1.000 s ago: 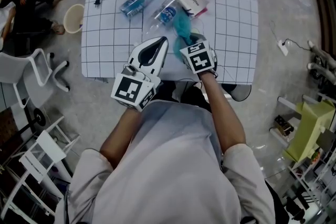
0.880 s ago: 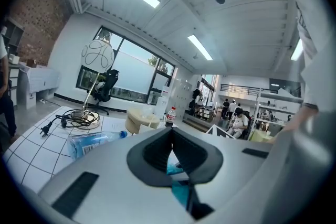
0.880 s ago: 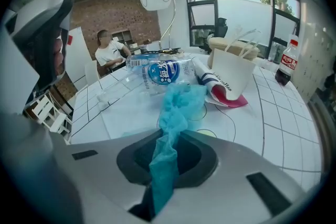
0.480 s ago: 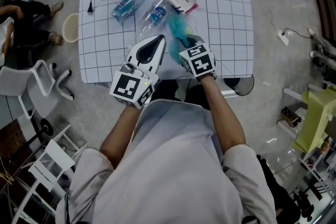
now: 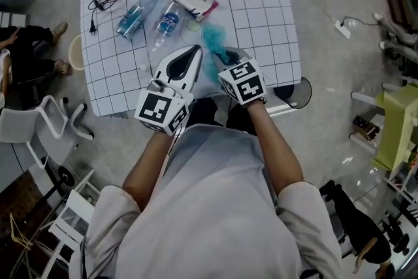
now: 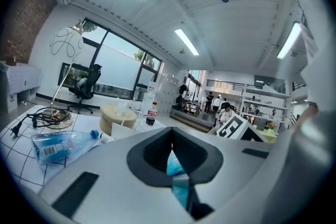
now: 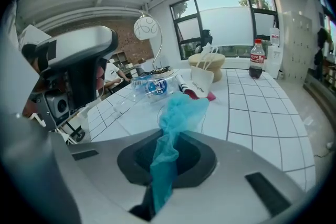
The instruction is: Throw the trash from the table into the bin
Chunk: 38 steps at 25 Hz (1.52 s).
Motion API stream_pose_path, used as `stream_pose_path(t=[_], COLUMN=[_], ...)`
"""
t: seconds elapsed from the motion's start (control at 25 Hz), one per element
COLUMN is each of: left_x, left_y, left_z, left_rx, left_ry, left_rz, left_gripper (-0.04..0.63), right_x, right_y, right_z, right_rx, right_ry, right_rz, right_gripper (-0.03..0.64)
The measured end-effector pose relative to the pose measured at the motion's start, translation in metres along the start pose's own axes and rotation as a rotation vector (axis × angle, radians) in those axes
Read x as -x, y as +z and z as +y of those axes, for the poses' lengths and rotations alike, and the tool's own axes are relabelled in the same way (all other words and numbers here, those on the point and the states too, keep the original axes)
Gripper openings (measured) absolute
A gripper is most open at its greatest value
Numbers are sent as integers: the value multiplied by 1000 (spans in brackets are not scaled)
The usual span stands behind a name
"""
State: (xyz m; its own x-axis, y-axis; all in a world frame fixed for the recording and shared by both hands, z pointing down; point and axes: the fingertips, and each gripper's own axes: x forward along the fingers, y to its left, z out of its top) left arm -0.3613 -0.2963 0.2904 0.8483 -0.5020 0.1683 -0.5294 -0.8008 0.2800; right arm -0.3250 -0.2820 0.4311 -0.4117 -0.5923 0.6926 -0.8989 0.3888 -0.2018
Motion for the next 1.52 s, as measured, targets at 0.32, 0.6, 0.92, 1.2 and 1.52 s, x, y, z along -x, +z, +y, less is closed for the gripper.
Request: stream_pose_path(t=[0.32, 0.6, 0.92, 1.2, 1.52], left_x=[-38, -68, -99, -123, -149], left_y=[-2, -1, -8, -15, -36], left_z=[-46, -93, -146, -191, -252], left_rx=[-26, -39, -69, -83, -82], left_ry=[-102, -196, -290, -357, -434], left_rz=[19, 24, 61, 84, 129], left_gripper=[6, 6, 6, 6, 6], right_x=[53, 101, 150, 195, 248], right_y=[-1, -11, -35, -53, -81], right_z=[-33, -57, -89, -113, -144], right_rx=[-59, -94, -163, -218, -269], right_ry=[-74, -152, -229, -283, -344], right_rz=[-82, -146, -199, -255, -301], right_gripper=[29, 28, 29, 29, 28])
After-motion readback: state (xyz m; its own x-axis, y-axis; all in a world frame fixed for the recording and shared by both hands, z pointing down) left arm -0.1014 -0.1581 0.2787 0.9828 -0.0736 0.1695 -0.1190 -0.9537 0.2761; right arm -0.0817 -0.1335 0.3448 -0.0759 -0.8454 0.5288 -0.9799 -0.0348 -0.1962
